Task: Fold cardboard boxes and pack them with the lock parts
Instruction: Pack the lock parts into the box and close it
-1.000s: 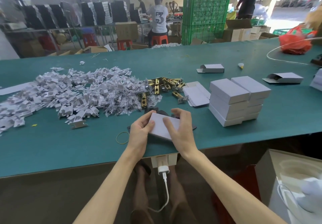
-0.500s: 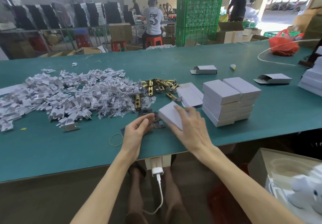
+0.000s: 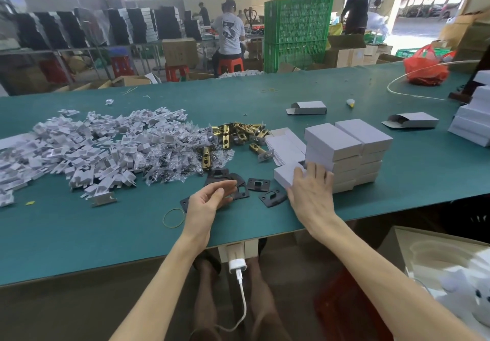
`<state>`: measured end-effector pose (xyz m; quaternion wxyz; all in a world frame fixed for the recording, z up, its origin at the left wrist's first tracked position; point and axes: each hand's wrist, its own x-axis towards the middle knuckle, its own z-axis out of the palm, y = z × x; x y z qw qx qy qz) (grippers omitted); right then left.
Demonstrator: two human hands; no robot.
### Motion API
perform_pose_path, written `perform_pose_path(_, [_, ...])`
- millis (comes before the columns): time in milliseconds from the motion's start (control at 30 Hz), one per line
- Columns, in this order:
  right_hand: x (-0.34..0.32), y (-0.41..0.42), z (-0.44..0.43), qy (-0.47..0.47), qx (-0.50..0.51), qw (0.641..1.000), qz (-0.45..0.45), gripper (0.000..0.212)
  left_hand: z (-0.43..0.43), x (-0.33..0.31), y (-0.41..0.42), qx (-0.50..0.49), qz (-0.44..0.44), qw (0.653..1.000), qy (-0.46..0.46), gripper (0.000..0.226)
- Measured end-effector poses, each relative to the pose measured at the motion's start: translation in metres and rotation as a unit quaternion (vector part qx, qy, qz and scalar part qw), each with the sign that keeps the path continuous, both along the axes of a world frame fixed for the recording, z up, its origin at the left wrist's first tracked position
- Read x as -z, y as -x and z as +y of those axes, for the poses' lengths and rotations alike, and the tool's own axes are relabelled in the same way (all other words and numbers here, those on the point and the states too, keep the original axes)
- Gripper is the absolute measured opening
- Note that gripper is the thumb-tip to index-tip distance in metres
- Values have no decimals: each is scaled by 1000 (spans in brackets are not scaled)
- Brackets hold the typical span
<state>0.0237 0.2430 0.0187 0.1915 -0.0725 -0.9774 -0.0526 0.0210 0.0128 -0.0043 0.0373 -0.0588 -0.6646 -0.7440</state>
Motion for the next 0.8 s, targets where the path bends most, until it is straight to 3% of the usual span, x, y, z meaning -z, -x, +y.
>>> perform_pose_path(400, [3,16,-1,36,-36,998,-23,34,0,1,0,-4,-1,1000,19,30])
perform_pose_path(500, [2,15,1,35,-63,997,-9,43,0,1,1,-1,-1,1000,19,30])
perform_pose_path(633, [-1,7,-23,191,-236,953,-1,71,1,1,2,2,-1,1000,15,29])
perform_pose_path(800, [-5,24,-34,368,-177,910,-80,55,1,1,1,-3,0,1000,18,28])
